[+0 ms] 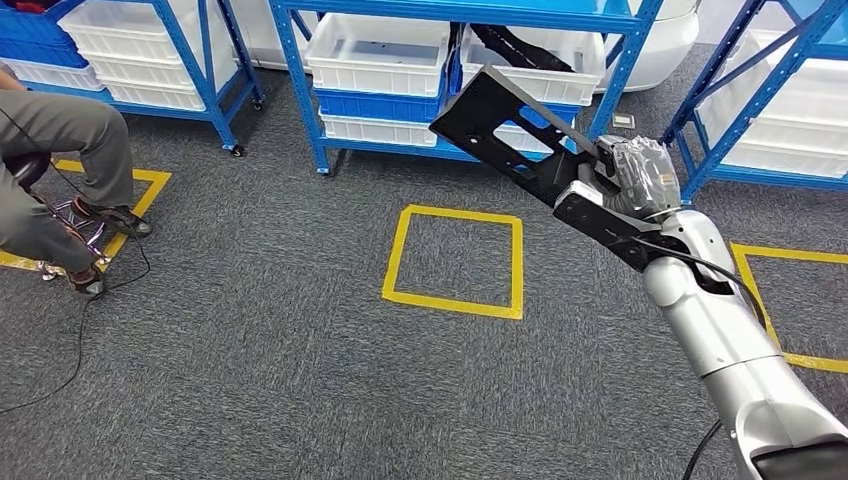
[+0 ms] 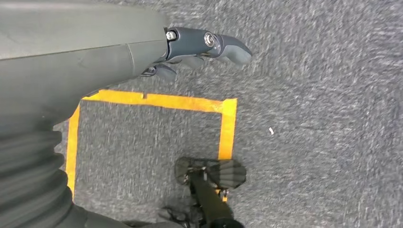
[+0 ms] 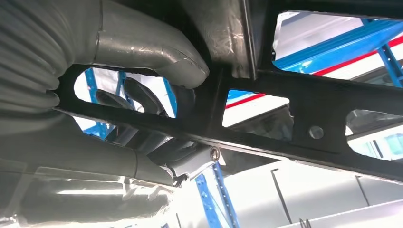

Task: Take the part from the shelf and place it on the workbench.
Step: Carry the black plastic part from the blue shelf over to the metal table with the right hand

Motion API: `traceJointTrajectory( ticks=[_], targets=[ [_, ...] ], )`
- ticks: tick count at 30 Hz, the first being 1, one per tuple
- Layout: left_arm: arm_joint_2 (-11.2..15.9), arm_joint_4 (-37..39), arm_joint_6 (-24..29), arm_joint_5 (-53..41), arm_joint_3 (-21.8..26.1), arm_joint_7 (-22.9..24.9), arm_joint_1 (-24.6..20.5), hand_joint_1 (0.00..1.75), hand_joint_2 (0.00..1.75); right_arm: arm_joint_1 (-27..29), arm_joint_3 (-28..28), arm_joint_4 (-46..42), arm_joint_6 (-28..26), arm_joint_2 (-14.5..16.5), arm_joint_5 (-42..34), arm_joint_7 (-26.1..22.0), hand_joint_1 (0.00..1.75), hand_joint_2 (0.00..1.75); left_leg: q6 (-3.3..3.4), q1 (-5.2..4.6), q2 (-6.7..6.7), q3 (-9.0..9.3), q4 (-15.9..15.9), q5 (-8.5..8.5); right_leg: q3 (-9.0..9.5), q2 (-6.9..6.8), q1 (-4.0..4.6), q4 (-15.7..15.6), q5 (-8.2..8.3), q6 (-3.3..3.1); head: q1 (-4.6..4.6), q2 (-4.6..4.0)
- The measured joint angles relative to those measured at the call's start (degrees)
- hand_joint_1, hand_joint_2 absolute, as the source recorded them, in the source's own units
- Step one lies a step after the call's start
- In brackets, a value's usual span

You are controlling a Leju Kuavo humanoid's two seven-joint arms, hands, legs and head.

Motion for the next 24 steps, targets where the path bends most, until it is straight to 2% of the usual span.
traceJointTrajectory(
  ticks=[1,2,3,6,7,8,10,11,12,13,14,16,17,18,19,20,21,23,24],
  targets=[
    [0.0,0.0,0.0,0.0,0.0,0.0,0.0,0.0,1.75,0.0,-0.2,0.0,0.0,0.0,0.0,0.0,1.75,1.75,-0.35,-0.03,0.11,-0.54,0.4,0.31,2.54,-0.42,-0.06,-3.8,0.35,0.33,0.03,0.0],
    [0.0,0.0,-0.1,-0.1,0.0,0.0,0.0,0.0,1.75,0.0,-0.3,0.0,0.0,0.1,0.0,0.1,1.75,1.75,-0.69,-0.12,0.22,-0.92,0.7,0.52,4.12,-0.62,-0.01,-6.3,0.5,0.15,0.0,0.0],
    [0.1,0.0,0.0,-0.1,0.0,0.0,0.1,0.0,1.75,0.1,-0.5,-0.1,0.0,0.1,-0.1,0.1,1.75,1.75,-0.99,-0.25,0.36,-1.13,1.0,0.68,4.54,-0.72,0.11,-7.3,0.44,-0.34,-0.04,0.0],
    [0.0,0.0,0.0,-0.4,0.2,0.2,0.2,0.0,1.75,0.1,-0.7,-0.1,0.4,0.2,-0.1,0.2,1.75,1.75,-1.76,0.01,0.81,-1.48,1.2,0.95,4.11,0.24,0.17,-6.9,1.29,-2.17,-0.17,0.0],
    [0.0,0.0,0.0,-0.5,0.2,0.2,0.3,0.0,1.75,0.1,-0.8,-0.1,0.5,0.3,0.0,0.2,1.75,1.75,-2.07,0.21,0.68,-1.96,2.1,0.04,3.96,0.54,0.12,-6.9,1.72,-2.72,-0.16,0.0],
    [0.0,0.0,0.0,-0.5,0.3,0.3,0.3,0.0,1.75,0.0,-0.8,-0.2,0.5,0.3,0.0,0.2,1.75,1.75,-2.39,0.38,0.41,-2.85,4.2,-1.7,3.72,0.85,0.09,-6.9,2.19,-3.21,-0.2,0.0],
    [-0.1,0.0,0.2,-0.6,0.3,0.5,0.3,0.0,1.75,0.0,-0.9,-0.2,0.6,0.2,0.0,0.2,1.75,1.75,-2.86,0.49,-0.16,-5.58,11.5,-6.62,2.88,1.6,0.24,-6.9,3.05,-3.76,-0.25,0.0],
    [-0.1,0.0,0.3,-0.7,0.3,0.6,0.3,0.0,1.75,0.1,-1.0,-0.3,0.7,0.2,0.0,0.2,1.75,1.75,-2.92,0.49,-0.25,-6.87,15.3,-8.5,2.41,2.08,0.34,-6.8,3.41,-3.81,-0.28,0.0],
    [-0.1,0.0,0.3,-0.9,0.3,0.7,0.3,0.0,1.75,0.2,-1.1,-0.3,0.8,0.2,0.0,0.2,1.75,1.75,-2.84,0.49,-0.29,-7.39,17.6,-9.4,1.96,2.64,0.46,-6.8,3.75,-3.78,-0.27,0.0],
    [-0.1,0.0,0.4,-1.0,0.3,0.7,0.3,0.0,1.75,0.3,-1.1,-0.3,0.8,0.1,0.0,0.2,1.75,1.75,-2.6,0.47,-0.42,-6.85,17.8,-9.3,1.58,3.25,0.58,-6.8,4.08,-3.73,-0.28,0.0],
    [-0.1,0.0,0.4,-1.2,0.3,0.7,0.3,0.0,1.75,0.3,-1.2,-0.3,0.9,0.1,0.0,0.2,1.75,1.75,-2.18,0.43,-0.8,-5.09,15.5,-8.25,1.3,3.86,0.72,-6.8,4.35,-3.63,-0.28,0.0],
    [-0.1,0.0,0.4,-1.2,0.3,0.8,0.2,0.0,1.75,0.3,-1.5,-0.5,0.9,0.0,0.0,0.2,1.75,1.75,-0.88,0.35,-3.22,0.13,7.5,-5.69,0.94,5.0,0.87,-6.9,4.83,-3.38,-0.17,0.0],
    [0.0,0.0,0.4,-1.3,0.3,0.8,0.2,0.0,1.75,0.3,-1.7,-0.6,0.9,-0.1,0.0,0.2,1.75,1.75,-0.28,0.2,-4.31,2.02,4.5,-4.97,0.81,5.48,0.85,-6.9,5.02,-3.19,-0.08,0.0],
    [0.0,0.0,0.4,-1.4,0.3,0.8,0.2,0.0,1.75,0.2,-1.8,-0.7,1.0,-0.1,0.0,0.2,1.75,1.75,0.16,0.01,-4.98,3.1,2.7,-4.75,0.67,5.96,0.71,-6.9,5.24,-2.93,-0.05,0.0],
    [0.1,0.0,0.5,-1.4,0.3,0.9,0.2,0.0,1.75,0.2,-1.9,-0.8,1.0,-0.1,0.0,0.2,1.75,1.75,0.41,-0.21,-4.82,3.35,2.2,-4.85,0.52,6.46,0.59,-7.1,5.48,-2.55,-0.02,0.0],
    [0.0,0.0,0.5,-1.5,0.3,0.9,0.2,0.0,1.75,0.3,-2.0,-0.9,1.0,-0.2,-0.1,0.3,1.75,1.75,0.66,-0.46,-4.06,3.45,1.8,-4.55,0.38,7.07,0.5,-7.4,5.79,-2.09,-0.09,0.0],
    [0.0,0.0,0.5,-1.6,0.3,0.9,0.2,0.0,1.75,0.3,-2.1,-1.0,1.0,-0.4,-0.1,0.3,1.75,1.75,0.79,-0.39,-3.23,3.64,1.1,-4.09,0.13,7.05,0.56,-7.4,6.0,-1.77,-0.12,0.0],
    [0.0,0.0,0.5,-1.7,0.3,0.9,0.0,0.0,1.75,0.2,-2.4,-1.3,1.1,-0.8,-0.1,0.4,1.75,1.75,1.09,-0.18,-1.67,3.95,-0.5,-2.95,-1.21,4.9,0.97,-5.7,4.92,-1.7,0.11,0.0],
    [-0.1,0.0,0.5,-1.7,0.4,0.9,0.0,0.0,1.75,0.1,-2.6,-1.4,1.1,-0.9,-0.1,0.4,1.75,1.75,1.09,-0.07,-0.89,3.92,-0.9,-2.54,-2.52,3.27,1.05,-3.0,3.4,-1.96,0.31,0.0]
  ],
)
